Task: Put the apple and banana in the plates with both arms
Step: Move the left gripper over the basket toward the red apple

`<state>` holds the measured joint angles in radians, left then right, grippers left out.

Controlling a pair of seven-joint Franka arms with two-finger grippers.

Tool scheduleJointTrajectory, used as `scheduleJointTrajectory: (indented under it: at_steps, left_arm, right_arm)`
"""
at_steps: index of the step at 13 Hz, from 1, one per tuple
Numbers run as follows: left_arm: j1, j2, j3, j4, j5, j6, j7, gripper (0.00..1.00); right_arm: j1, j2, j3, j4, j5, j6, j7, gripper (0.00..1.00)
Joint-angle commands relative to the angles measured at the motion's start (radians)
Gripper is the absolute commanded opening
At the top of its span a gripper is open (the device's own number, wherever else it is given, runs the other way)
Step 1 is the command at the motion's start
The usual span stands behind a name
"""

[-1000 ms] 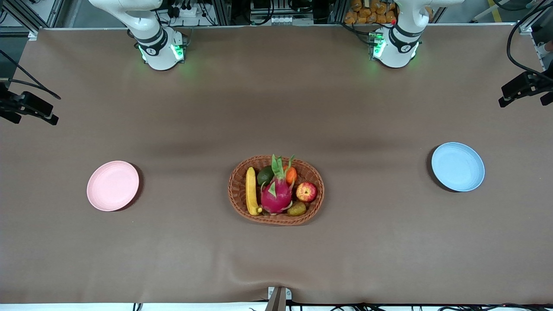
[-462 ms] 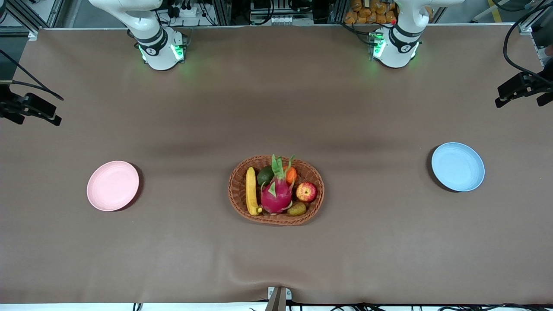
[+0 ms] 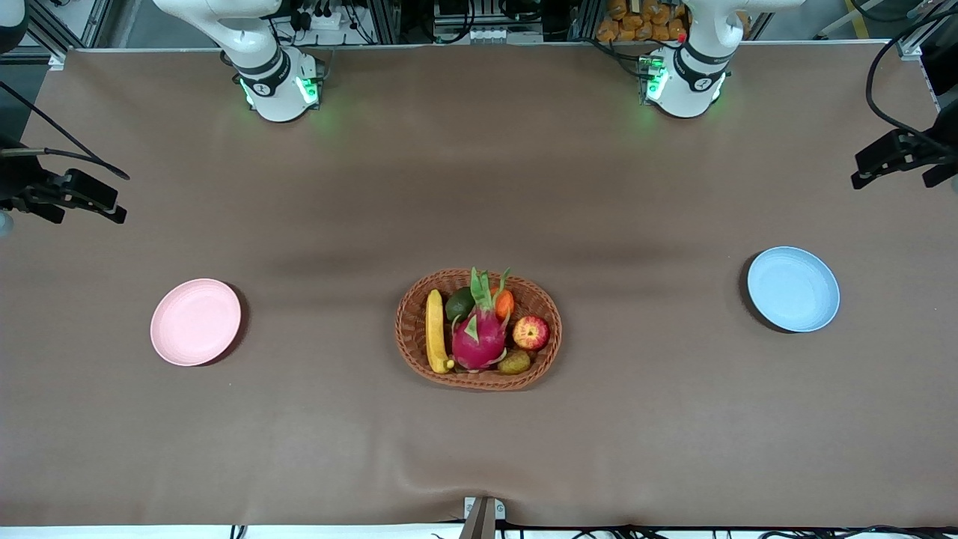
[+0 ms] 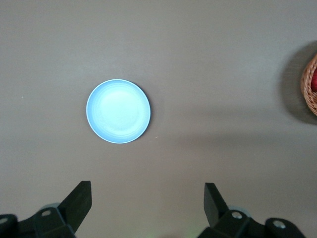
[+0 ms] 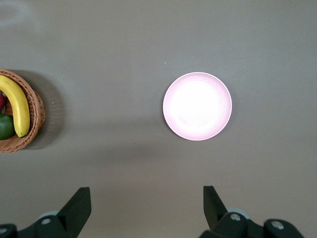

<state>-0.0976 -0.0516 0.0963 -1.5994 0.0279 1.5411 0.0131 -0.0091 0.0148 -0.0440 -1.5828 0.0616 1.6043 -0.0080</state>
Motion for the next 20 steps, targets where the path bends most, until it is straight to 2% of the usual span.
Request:
scheduleJointTrajectory:
  at_steps: [1, 2, 6, 14, 20]
  left_arm:
    - [-0.046, 0.077, -0.03, 0.064, -0.028, -0.01, -0.018, 1.0]
    - [-0.06, 0.126, -0.041, 0.093, -0.061, -0.01, -0.047, 1.0]
    - [-0.16, 0.281, -0.072, 0.196, -0.066, 0.001, -0.153, 1.0]
    - [-0.378, 0.528, -0.072, 0.211, -0.068, 0.299, -0.376, 1.0]
    - [-0.447, 0.689, -0.069, 0.211, -0.063, 0.546, -0.446, 1.0]
  right_arm:
    - [-0.009, 0.004, -0.002, 0.007, 0.011, 0.0, 0.01, 1.0]
    - [-0.014, 0.004, -0.002, 0.007, 0.004, -0.001, 0.01, 1.0]
    - [-0.075, 0.007, -0.002, 0.006, 0.003, -0.012, -0.001, 1.0]
    - [-0.147, 0.019, -0.002, 0.006, 0.0, -0.044, -0.003, 1.0]
    - [-0.189, 0.059, -0.004, 0.009, -0.002, -0.007, 0.003, 1.0]
